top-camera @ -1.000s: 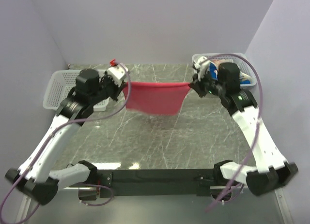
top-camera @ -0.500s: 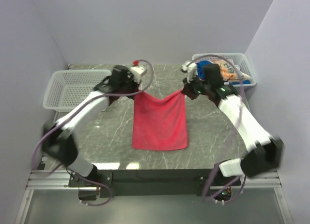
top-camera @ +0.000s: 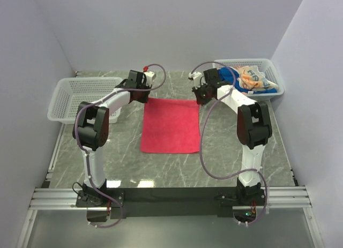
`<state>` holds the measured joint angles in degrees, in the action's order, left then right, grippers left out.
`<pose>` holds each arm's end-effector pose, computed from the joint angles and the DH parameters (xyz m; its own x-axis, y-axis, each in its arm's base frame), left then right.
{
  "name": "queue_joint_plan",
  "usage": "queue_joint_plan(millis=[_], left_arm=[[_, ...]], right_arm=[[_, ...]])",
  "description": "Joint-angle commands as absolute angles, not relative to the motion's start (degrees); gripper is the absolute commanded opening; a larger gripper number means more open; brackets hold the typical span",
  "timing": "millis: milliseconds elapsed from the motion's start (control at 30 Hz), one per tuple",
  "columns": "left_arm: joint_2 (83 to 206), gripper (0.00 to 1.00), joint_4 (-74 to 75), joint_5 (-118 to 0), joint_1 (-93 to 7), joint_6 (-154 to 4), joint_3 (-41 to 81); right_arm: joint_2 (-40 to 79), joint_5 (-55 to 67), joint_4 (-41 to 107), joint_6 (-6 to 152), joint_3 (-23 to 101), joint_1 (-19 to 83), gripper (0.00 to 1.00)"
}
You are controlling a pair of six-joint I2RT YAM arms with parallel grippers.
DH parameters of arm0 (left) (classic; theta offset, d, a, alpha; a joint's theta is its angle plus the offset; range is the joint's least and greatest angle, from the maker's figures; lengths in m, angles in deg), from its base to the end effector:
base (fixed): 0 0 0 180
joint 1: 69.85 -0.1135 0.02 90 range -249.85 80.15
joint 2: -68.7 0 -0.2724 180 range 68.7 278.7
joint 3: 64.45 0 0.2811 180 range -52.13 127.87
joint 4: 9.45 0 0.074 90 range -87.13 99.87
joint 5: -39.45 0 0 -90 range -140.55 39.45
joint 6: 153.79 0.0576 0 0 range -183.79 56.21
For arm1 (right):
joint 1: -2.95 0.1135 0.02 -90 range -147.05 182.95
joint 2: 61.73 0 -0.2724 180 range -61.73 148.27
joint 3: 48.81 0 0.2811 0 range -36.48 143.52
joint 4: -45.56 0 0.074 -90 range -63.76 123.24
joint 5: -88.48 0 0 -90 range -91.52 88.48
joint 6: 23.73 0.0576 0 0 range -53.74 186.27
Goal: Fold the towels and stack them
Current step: Fold the towel
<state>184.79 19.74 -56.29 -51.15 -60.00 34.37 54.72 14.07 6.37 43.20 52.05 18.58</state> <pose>0.4705 -0.1653 0.1795 -0.6597 0.2927 -0.6921 0.4288 0.9030 -0.0268 0.4646 0.1461 0.1761 -0.5636 -0.5496 -0.6166 -0.6844 0.7287 -0.0240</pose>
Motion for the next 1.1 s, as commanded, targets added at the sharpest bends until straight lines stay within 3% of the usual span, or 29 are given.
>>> queue_joint_plan(millis=[0, 500, 1067], left_arm=[[183.7, 0.01, 14.9, -59.8, -52.5, -59.9, 35.9], [175.1, 0.01, 15.4, -62.0, -53.4, -61.2, 27.9], [157.8, 0.01, 19.3, -59.6, -48.7, -75.6, 7.6]], right_arm=[[53.3, 12.1, 11.6, 42.3, 55.7, 16.9, 0.00], [43.0, 14.0, 14.6, 45.6, 45.4, 16.6, 0.00], [25.3, 13.9, 9.0, 54.5, 24.5, 22.3, 0.00]])
